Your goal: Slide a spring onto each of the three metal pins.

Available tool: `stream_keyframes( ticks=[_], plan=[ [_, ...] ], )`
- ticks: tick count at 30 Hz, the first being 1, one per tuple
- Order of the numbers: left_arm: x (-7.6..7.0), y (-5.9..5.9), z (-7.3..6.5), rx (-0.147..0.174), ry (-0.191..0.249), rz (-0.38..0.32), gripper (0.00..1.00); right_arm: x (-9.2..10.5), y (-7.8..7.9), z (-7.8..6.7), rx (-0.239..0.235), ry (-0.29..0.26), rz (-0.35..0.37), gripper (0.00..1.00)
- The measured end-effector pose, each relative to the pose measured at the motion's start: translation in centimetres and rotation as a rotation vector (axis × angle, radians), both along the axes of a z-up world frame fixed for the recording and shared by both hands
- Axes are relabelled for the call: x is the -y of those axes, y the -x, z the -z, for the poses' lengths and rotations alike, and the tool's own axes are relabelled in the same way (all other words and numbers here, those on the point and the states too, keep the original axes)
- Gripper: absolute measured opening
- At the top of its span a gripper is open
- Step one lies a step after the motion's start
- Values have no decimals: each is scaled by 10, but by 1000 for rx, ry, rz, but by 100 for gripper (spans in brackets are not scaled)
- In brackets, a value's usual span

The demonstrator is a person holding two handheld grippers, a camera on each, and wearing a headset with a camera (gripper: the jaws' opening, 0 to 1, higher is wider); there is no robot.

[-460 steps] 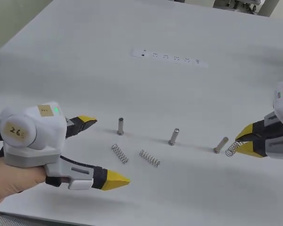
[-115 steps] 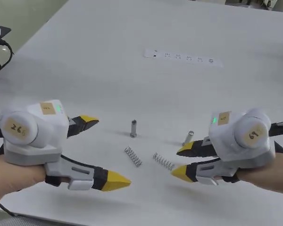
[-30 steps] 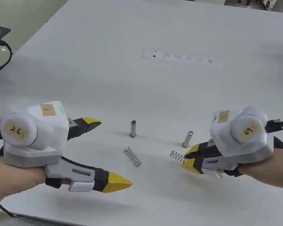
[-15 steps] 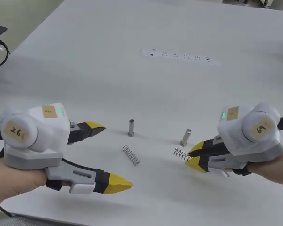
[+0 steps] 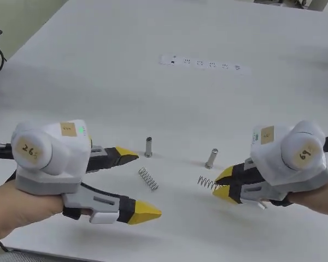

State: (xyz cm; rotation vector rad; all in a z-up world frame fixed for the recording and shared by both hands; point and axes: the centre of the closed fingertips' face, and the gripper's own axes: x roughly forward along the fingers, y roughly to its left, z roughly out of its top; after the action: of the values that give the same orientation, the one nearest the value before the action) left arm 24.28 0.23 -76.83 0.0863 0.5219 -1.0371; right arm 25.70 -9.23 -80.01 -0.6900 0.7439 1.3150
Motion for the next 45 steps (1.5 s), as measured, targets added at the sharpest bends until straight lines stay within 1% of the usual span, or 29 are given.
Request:
stream_keyframes(
  ticks=[6,13,16,17,18,20,22,25,27,30,31,35,39,45],
  plan=[
    [14,-1,-5,8,14,34,60,-2,1,-5,10,-6,-20,8],
    [29,-4,-7,17,22,78,54,-4,3,-15,34,-9,-70,7],
    [34,-6,-8,12,34,86,51,-5,4,-18,39,-11,-84,7],
    [36,-6,-8,4,44,88,51,-6,4,-18,41,-11,-87,8],
    [37,-6,-8,4,45,96,50,-6,4,-19,42,-13,-91,8],
    [40,-6,-7,9,31,113,48,-7,5,-19,43,-15,-96,8],
    [42,-6,-7,5,34,124,45,-7,6,-19,48,-13,-105,8],
    [48,-7,-10,12,56,137,41,-8,8,-20,49,-15,-121,8],
    [52,-7,-8,19,49,149,38,-9,10,-23,59,-25,-143,8],
    [55,-9,-6,26,49,157,36,-9,9,-26,69,-30,-146,8],
    [57,-9,-7,29,62,158,36,-9,9,-27,68,-33,-147,8],
    [62,-9,-9,47,71,180,32,-7,10,-28,75,-31,-167,7],
    [68,-11,-15,66,108,192,26,-7,10,-30,80,-41,-170,7],
    [74,-13,-17,74,123,206,22,-8,10,-35,79,-68,-169,7]
  ],
)
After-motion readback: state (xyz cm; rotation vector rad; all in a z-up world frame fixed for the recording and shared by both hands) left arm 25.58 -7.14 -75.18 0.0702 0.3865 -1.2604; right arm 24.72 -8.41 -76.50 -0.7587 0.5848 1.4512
